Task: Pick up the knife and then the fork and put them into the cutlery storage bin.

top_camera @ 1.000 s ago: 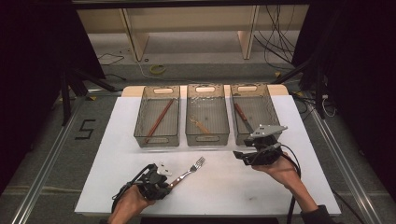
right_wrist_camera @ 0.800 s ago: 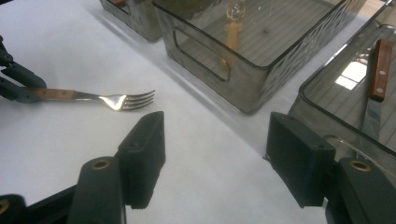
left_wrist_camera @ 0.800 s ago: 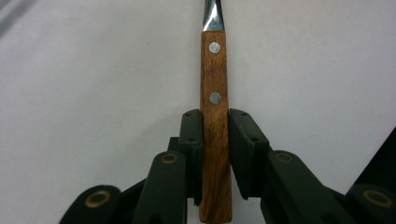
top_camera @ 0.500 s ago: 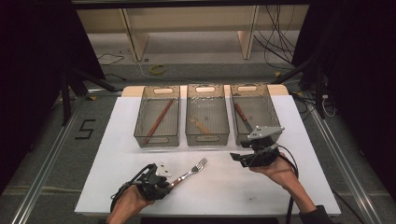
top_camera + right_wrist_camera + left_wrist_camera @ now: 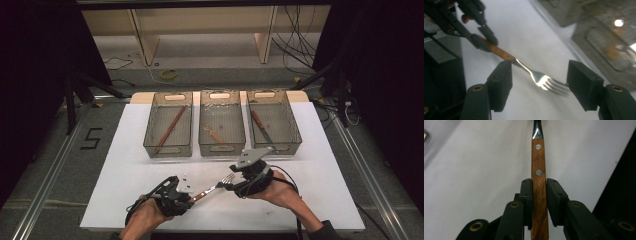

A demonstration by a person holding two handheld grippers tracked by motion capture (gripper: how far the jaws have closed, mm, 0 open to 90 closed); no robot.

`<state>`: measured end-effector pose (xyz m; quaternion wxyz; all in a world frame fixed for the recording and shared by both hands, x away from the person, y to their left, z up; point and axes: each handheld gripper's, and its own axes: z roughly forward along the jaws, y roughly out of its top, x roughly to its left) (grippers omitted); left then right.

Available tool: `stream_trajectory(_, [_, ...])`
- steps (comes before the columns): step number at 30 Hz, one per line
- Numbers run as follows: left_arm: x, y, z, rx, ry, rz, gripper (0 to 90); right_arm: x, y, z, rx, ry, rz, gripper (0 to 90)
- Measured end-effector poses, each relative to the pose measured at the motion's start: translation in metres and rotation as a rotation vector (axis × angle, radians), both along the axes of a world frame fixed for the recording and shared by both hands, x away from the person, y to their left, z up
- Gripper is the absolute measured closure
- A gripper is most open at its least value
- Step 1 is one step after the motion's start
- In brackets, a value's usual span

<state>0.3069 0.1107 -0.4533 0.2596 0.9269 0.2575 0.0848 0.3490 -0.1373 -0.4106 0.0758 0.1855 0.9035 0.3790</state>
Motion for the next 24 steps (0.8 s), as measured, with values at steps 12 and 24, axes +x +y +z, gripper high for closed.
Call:
stream_trajectory(12, [-0.008, -0.026, 0.015, -0.003, -0.014, -0.1, 75.4, -0.012, 0.028, -0.02, -0.115, -0.012, 0.202, 38.1])
stream_trajectory(24, [-0.014, -0.034, 0.024, -0.004, -0.031, -0.152, 75.4, -0.019, 0.033, -0.029, -0.174, -0.012, 0.299, 48.5])
